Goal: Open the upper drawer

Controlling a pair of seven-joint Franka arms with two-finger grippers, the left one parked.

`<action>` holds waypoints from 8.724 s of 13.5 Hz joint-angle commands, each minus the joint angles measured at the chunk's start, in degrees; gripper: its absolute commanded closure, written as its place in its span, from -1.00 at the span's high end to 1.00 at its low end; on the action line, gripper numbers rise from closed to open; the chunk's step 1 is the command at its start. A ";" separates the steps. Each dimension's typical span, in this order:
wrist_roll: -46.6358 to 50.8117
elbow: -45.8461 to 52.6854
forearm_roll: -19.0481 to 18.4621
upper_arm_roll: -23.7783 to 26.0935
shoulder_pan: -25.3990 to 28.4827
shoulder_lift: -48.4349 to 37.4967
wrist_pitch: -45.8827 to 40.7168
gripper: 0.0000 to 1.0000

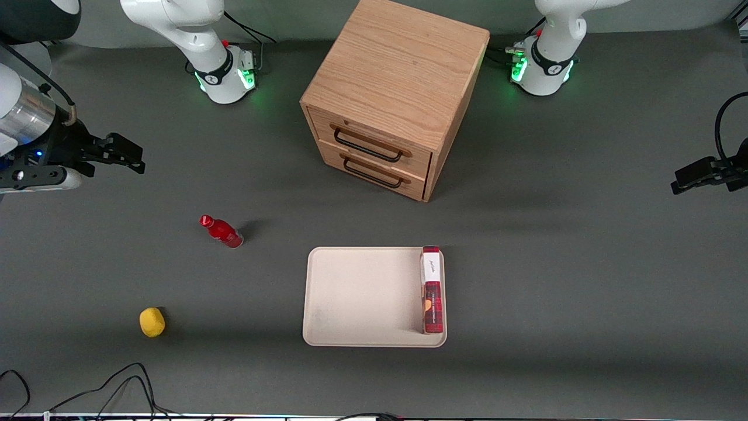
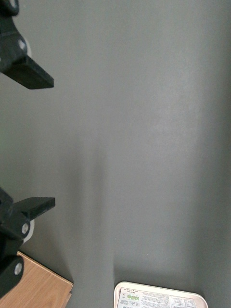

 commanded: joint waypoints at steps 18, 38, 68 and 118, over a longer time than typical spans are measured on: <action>-5.74 5.75 3.73 10.46 2.74 10.08 -0.70 1.00; -20.51 13.84 -1.02 12.85 20.41 24.86 4.39 1.00; -14.87 4.02 -0.49 17.60 21.73 22.14 14.58 1.00; -18.48 0.22 -6.99 17.42 18.39 27.32 26.28 1.00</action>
